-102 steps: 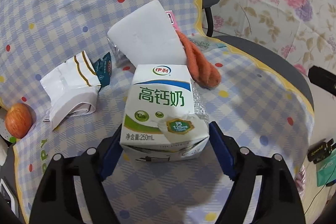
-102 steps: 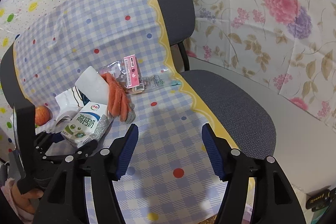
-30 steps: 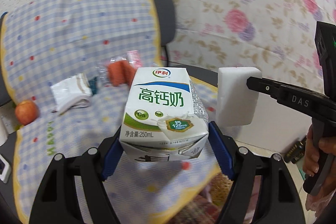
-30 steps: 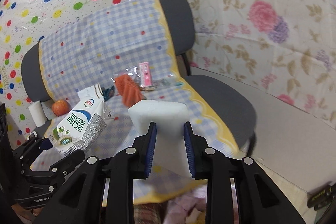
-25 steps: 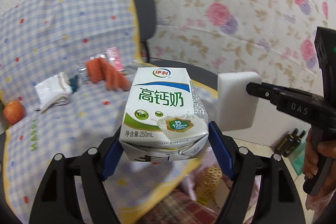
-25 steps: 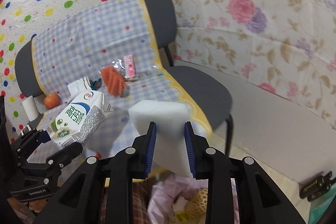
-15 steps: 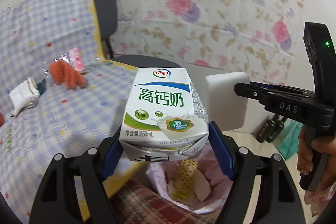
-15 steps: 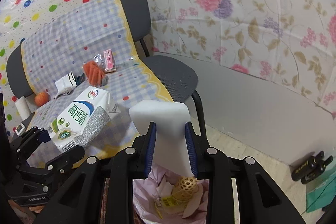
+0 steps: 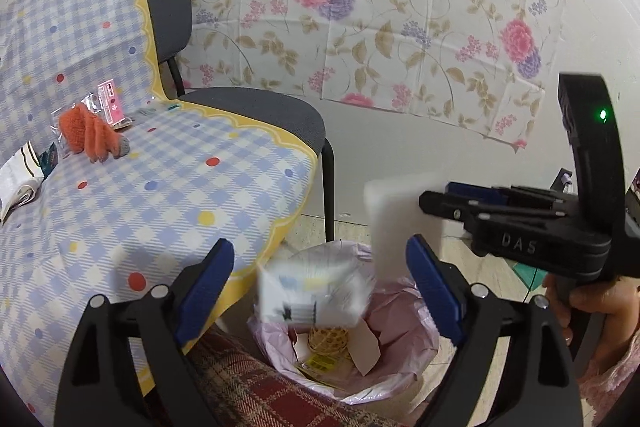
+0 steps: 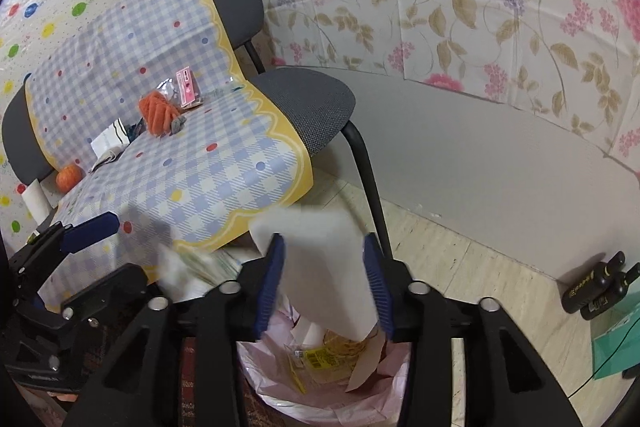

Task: Collect trash
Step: 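Carry the carton and white cup over the trash bag and open both tools, then move both tools back over the chair toward the paper bag and glove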

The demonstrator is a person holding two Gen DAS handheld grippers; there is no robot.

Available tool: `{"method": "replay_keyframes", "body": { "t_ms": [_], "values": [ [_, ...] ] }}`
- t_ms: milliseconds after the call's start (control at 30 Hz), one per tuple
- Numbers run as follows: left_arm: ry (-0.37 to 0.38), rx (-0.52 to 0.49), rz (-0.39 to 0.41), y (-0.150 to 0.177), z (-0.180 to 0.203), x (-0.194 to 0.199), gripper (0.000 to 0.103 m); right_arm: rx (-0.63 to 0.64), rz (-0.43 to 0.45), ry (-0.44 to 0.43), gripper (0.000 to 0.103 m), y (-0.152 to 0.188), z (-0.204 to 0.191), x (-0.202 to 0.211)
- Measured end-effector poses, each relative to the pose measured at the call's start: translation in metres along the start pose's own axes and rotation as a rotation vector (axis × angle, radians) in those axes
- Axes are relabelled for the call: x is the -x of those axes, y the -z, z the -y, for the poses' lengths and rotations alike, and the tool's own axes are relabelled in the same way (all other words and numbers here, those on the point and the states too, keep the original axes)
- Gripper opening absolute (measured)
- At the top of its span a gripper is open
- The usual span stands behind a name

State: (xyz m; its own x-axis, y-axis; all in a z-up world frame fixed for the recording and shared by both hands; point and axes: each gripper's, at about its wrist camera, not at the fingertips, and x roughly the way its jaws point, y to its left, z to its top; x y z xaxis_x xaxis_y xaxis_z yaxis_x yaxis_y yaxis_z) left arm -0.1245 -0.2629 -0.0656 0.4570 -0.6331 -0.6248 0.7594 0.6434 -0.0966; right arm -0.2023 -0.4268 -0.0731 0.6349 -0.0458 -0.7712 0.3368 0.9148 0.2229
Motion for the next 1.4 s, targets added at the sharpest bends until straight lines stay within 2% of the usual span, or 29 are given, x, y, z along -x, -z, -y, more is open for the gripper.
{"method": "replay_keyframes", "body": {
  "t_ms": [33, 67, 367, 700, 1067, 1400],
  "values": [
    [-0.010, 0.008, 0.004, -0.001, -0.003, 0.001, 0.085, -0.006, 0.004, 0.000, 0.055, 0.000, 0.000, 0.001],
    [-0.018, 0.014, 0.008, -0.001, -0.006, 0.003, 0.085, -0.011, 0.007, 0.000, 0.056, -0.001, 0.002, 0.002],
    [-0.072, 0.071, 0.069, -0.013, -0.030, 0.028, 0.085, -0.005, 0.070, -0.007, 0.056, -0.015, -0.007, 0.019],
    [-0.142, 0.100, 0.080, -0.014, -0.060, 0.044, 0.086, 0.029, 0.101, -0.044, 0.056, -0.032, -0.035, 0.015],
    [-0.331, 0.173, 0.091, -0.023, -0.134, 0.064, 0.086, 0.109, 0.107, -0.130, 0.056, -0.065, -0.092, -0.018],
    [-0.469, 0.244, 0.097, -0.031, -0.203, 0.089, 0.086, 0.150, 0.110, -0.178, 0.056, -0.099, -0.134, -0.050]
  ]
}}
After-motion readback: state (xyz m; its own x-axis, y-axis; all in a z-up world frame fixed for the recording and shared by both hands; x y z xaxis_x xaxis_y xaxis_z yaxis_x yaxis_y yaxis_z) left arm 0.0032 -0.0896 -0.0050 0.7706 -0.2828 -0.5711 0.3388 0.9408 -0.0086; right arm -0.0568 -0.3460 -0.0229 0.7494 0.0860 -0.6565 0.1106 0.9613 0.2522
